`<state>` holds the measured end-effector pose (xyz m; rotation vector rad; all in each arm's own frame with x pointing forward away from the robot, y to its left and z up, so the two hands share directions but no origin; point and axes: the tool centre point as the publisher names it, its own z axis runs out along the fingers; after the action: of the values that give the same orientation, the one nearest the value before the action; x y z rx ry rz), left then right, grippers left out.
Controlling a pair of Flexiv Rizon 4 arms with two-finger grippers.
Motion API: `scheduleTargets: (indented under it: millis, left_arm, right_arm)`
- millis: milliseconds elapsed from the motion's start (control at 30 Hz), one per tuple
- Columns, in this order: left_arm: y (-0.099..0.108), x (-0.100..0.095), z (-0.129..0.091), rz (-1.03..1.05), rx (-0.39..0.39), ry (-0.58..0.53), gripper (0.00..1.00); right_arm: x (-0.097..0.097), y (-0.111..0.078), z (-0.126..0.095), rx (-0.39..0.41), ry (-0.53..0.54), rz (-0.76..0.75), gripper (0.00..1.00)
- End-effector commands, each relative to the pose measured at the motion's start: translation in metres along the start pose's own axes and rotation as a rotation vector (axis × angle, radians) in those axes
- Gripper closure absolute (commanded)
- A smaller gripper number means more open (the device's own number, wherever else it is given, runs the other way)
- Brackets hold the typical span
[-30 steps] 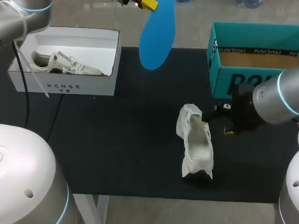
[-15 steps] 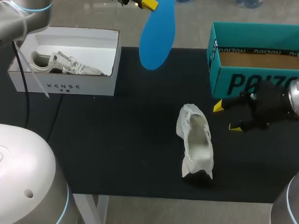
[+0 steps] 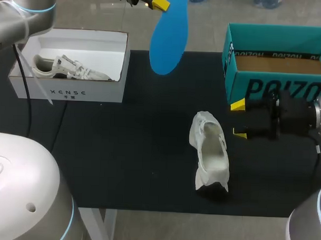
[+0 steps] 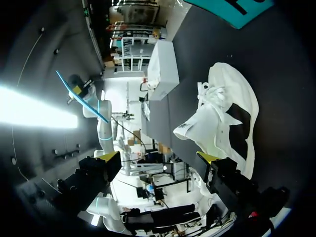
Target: Take the shoe out of the shoebox, open the shoe tongue, remove and reinsert the insole, then place the shoe into the shoebox
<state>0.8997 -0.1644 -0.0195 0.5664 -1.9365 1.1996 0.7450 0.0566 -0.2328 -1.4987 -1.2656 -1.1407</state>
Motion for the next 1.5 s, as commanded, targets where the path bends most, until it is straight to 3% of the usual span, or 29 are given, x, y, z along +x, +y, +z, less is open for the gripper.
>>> scheduleTargets:
  millis: [33, 333, 633, 1033, 1100, 1500]
  left_arm:
    - [-0.001, -0.001, 0.000, 0.001, -0.002, 0.001, 1.00]
    - [-0.001, -0.001, 0.000, 0.001, -0.002, 0.001, 1.00]
    - [-0.001, -0.001, 0.000, 0.001, -0.002, 0.001, 1.00]
    - [-0.001, -0.001, 0.000, 0.001, -0.002, 0.001, 1.00]
    - [-0.001, -0.001, 0.000, 0.001, -0.002, 0.001, 1.00]
    - [-0.001, -0.001, 0.000, 0.001, -0.002, 0.001, 1.00]
  right_arm:
    - [0.009, 0.004, 0.007, -0.001, -0.023, 0.003, 0.00]
    - [0.034, 0.005, 0.008, 0.011, -0.026, 0.014, 0.00]
    - [0.061, 0.004, 0.028, 0.103, 0.035, 0.007, 0.00]
    - [0.080, 0.006, 0.043, 0.181, 0.040, -0.019, 0.00]
    - [0.081, 0.003, 0.043, 0.227, 0.039, -0.027, 0.00]
    - [0.081, 0.003, 0.043, 0.227, 0.039, -0.027, 0.00]
